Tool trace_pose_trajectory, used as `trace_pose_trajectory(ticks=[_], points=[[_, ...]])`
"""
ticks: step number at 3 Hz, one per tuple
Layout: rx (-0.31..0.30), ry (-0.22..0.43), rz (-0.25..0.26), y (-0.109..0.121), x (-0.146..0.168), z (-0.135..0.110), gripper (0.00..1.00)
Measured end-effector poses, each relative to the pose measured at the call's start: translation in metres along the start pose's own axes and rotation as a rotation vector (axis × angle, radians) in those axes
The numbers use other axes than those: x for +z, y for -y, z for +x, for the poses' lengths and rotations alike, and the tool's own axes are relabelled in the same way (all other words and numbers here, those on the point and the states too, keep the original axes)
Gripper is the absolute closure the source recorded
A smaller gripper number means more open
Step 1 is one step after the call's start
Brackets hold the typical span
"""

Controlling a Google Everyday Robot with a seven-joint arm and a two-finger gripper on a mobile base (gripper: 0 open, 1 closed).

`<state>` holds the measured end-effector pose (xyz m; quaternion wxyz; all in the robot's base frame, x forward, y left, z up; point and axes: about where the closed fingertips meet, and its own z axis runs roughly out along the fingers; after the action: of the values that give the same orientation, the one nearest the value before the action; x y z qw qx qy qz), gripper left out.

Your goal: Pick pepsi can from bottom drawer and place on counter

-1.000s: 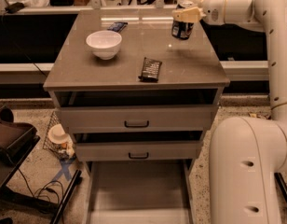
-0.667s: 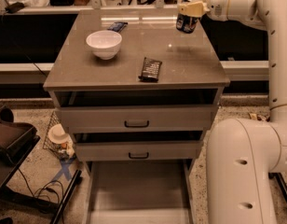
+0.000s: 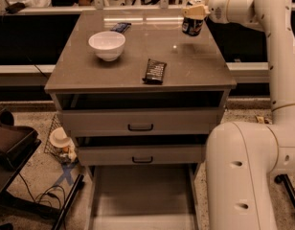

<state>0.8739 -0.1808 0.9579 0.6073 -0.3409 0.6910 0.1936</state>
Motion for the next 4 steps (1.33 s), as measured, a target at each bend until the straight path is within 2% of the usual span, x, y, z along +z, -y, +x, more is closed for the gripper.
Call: trace_pose_trajectory(ticks=[1, 3, 4], points=[[0.025, -0.031, 0.024, 0.004, 0.014, 0.013, 1.0], [0.04, -0.055, 0.03, 0.003, 0.042, 0.039, 0.97], [0.041, -0.056, 0.026, 0.001, 0.044, 0.04, 0.75]])
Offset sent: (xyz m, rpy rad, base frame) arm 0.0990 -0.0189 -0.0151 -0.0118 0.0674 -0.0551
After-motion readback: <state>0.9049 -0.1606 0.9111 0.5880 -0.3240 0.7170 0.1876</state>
